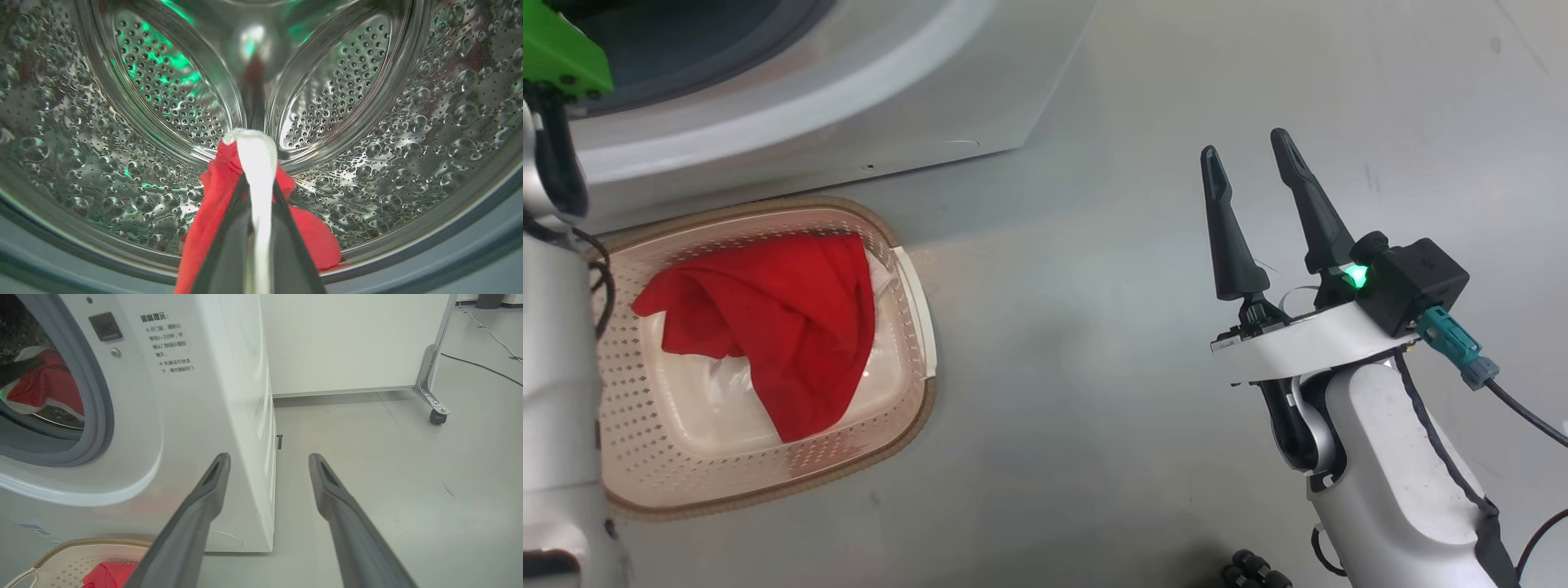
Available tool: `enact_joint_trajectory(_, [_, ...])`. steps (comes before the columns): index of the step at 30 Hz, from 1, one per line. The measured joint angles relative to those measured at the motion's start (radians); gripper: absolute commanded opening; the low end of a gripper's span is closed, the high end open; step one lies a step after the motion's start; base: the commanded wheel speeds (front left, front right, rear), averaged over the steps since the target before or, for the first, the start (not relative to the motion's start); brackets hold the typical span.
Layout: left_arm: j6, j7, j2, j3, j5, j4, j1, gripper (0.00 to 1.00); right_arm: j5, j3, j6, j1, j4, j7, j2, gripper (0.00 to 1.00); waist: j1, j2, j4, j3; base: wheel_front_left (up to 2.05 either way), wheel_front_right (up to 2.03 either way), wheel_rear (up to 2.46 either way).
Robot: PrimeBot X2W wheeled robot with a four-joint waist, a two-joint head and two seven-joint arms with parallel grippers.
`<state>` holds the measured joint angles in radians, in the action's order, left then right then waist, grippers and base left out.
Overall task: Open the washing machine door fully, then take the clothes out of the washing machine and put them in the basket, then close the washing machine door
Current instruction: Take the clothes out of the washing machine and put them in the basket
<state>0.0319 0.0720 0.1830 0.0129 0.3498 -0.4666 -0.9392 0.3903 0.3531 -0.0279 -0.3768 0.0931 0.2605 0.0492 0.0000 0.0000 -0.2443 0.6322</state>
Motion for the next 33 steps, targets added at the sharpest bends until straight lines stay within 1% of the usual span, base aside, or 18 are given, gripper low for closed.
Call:
enact_joint_trajectory(11, [-0.001,0.126,-0.040,0.014,-0.006,0.092,0.169,0.00,-0.033,-0.041,0.000,0.040,0.022,0.000,0.000,1.00,0.0000,0.0000,0.042,-0.066,0.00,0.00,0.00])
enact_joint_trajectory(13, [0.007,0.140,-0.046,0.019,-0.011,0.109,0.198,0.00,-0.042,-0.049,0.000,0.046,0.028,0.000,0.001,1.00,0.0000,0.0000,0.049,-0.080,0.00,0.00,0.00])
enact_joint_trajectory(17, [0.011,0.149,-0.067,0.033,-0.022,0.155,0.257,0.00,-0.064,-0.056,0.001,0.067,0.035,0.000,0.002,1.00,0.0000,0.0000,0.068,-0.107,0.00,0.00,0.00])
enact_joint_trajectory(24, [0.017,0.164,-0.094,0.048,-0.030,0.236,0.336,0.00,-0.091,-0.055,0.018,0.088,0.054,0.000,0.015,1.00,0.0000,0.0000,0.105,-0.158,0.00,0.00,0.00])
enact_joint_trajectory(33, [0.022,0.177,-0.103,0.054,-0.035,0.348,0.401,0.00,-0.100,-0.056,0.027,0.129,0.077,0.000,0.017,1.00,0.0000,0.0000,0.144,-0.231,0.00,0.00,0.00])
